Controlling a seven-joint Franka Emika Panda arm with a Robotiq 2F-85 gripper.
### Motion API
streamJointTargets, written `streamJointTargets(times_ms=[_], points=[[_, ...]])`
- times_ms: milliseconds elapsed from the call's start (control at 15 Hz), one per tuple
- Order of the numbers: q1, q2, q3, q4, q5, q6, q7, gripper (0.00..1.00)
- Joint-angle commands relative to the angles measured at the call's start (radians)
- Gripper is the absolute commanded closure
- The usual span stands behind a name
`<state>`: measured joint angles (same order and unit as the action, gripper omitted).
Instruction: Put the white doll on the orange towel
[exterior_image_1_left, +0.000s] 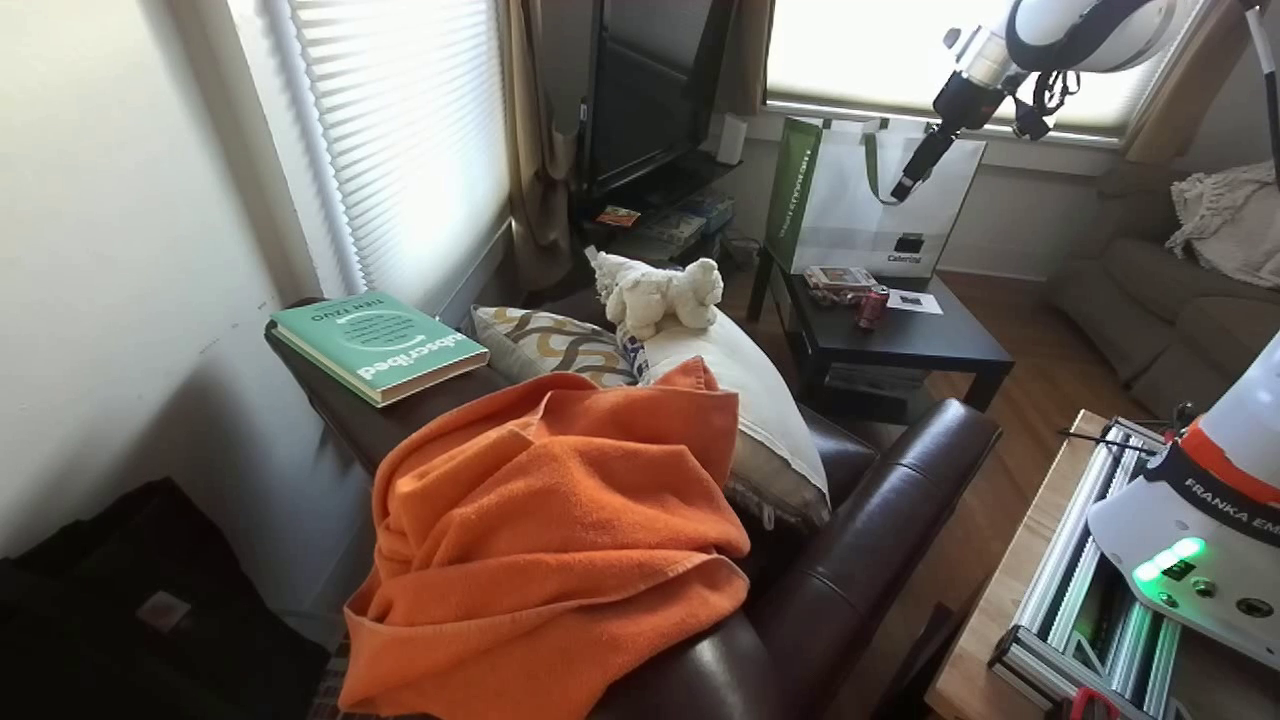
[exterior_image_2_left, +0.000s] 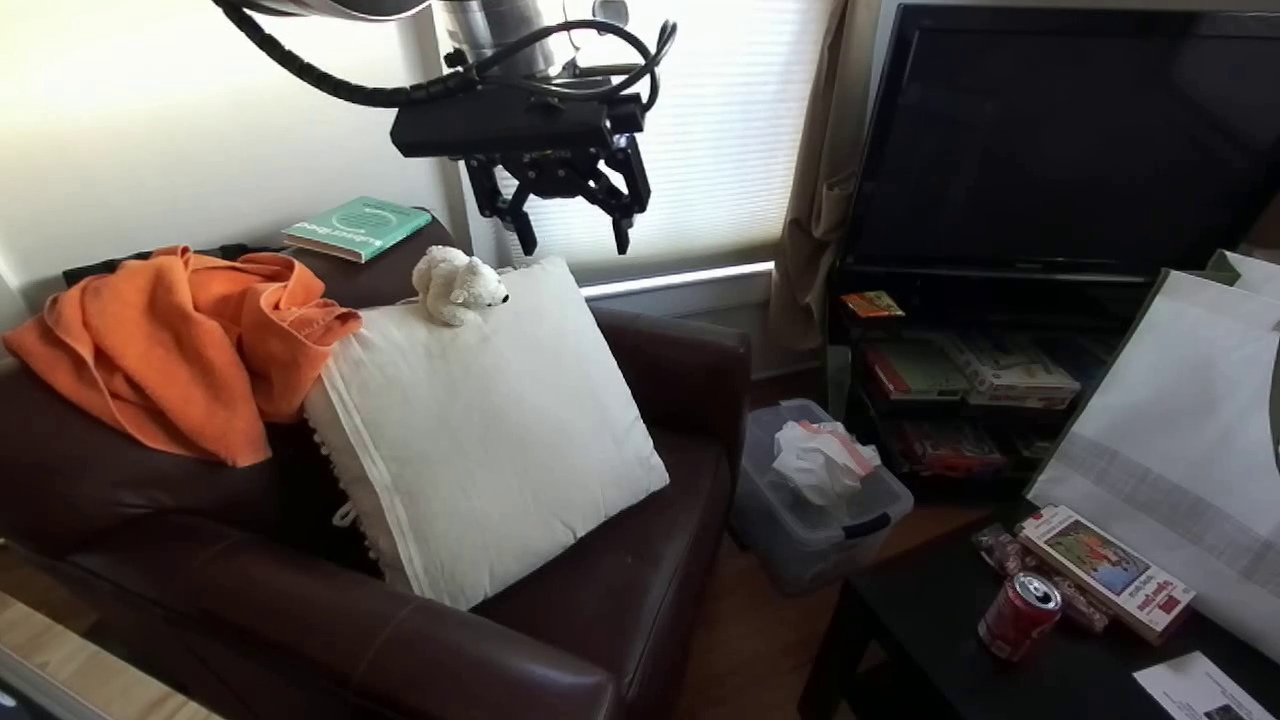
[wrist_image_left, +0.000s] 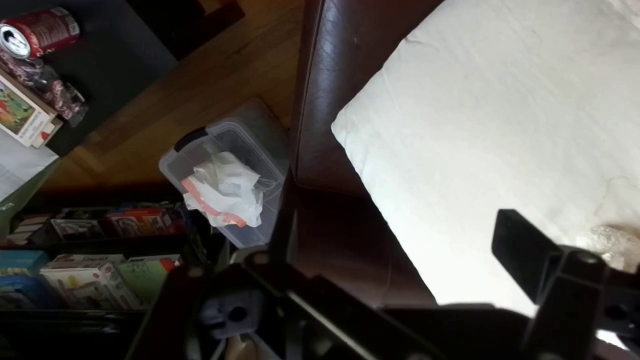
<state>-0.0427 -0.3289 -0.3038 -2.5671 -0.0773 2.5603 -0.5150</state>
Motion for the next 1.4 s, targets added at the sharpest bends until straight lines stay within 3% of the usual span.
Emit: streamJointTargets(times_ms=[0, 467, 533, 867, 1067, 1333], points=[[0.040, 0.032, 0.073, 0.003, 0.042, -0.010, 0.035, 0.00], [0.218, 0.098, 0.212, 0.065, 0.090, 0.017, -0.089, 0.00], [0.172, 0.061, 0.215, 0.031, 0.047, 0.015, -0.026, 0.00], [0.168, 0.069, 0.226, 0.041, 0.050, 0.015, -0.018, 0.00], [0.257, 0.135, 0.186, 0.083, 0.195, 0.067, -0.243, 0.00], [0.299, 0.268, 0.227, 0.187, 0.322, 0.049, -0.491, 0.00]])
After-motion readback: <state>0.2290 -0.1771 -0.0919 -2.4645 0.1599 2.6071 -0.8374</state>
